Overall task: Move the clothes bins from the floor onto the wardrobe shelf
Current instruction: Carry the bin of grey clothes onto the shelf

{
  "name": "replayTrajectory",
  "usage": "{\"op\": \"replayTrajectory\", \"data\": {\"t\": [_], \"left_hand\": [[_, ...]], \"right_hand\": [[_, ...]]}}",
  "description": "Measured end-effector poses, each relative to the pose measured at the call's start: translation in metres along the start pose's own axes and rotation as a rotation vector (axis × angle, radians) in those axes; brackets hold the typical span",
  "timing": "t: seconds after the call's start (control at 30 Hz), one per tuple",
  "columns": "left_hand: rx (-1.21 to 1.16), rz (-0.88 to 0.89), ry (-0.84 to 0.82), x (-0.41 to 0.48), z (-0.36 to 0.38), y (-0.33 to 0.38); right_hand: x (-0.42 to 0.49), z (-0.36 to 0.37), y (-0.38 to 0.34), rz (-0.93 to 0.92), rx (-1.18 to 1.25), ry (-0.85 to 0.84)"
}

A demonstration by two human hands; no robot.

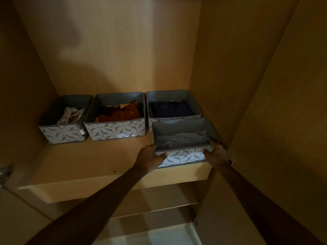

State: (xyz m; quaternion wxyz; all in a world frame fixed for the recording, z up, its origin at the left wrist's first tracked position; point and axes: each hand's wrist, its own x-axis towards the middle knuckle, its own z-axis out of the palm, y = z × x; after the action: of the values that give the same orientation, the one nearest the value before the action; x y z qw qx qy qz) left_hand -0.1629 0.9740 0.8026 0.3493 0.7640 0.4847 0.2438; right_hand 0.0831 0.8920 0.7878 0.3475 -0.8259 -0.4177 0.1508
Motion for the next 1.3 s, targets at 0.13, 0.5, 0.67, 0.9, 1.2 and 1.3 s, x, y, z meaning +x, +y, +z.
{"op": "replayTrajectory", "data": {"t": [0.13,0.5,0.67,0.9,1.2,1.3], "left_hand": [[-0.037,-0.041,0.005,0.004,-0.003,-0.001],[-0.083,-0.091,-0.025,-0.003,-0.007,-0.005],[-0.243,-0.077,0.013,-0.02,0.001,-0.015],[-0.418,-0.2,0.225,-0.076,0.03,-0.058],[-0.492,-0.562,0.311,-0.217,0.049,-0.121],[-0.513,-0.712,0.406,-0.283,0.051,-0.137]], "right_hand": [[0.002,0.003,0.006,0.034,-0.008,-0.06],[0.01,0.006,0.025,0.007,-0.078,-0.109],[-0.009,0.008,0.024,-0.053,-0.031,-0.035],[-0.08,0.052,0.025,-0.13,0.354,-0.227],[-0.16,0.126,0.049,-0.055,0.316,-0.703],[-0.194,0.153,0.055,-0.096,0.25,-0.917]]}}
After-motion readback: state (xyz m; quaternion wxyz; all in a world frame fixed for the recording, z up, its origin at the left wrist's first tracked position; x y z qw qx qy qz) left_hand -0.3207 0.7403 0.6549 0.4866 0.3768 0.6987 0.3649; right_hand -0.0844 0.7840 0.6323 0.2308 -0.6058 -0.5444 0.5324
